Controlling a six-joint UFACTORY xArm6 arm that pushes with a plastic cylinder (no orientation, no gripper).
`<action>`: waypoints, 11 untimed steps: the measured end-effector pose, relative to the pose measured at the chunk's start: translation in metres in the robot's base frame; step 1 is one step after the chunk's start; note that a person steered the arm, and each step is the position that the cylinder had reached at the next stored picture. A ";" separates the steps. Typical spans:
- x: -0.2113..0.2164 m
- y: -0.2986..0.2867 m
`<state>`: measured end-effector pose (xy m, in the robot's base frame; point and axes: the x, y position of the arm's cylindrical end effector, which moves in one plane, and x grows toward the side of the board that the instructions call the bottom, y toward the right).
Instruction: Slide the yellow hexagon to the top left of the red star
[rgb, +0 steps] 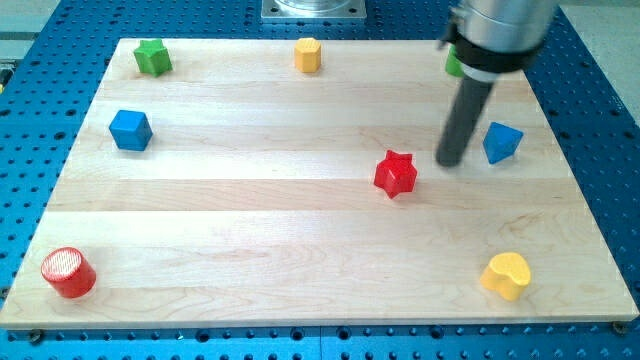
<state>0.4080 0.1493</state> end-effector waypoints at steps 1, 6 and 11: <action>-0.073 -0.021; -0.150 -0.198; -0.064 -0.152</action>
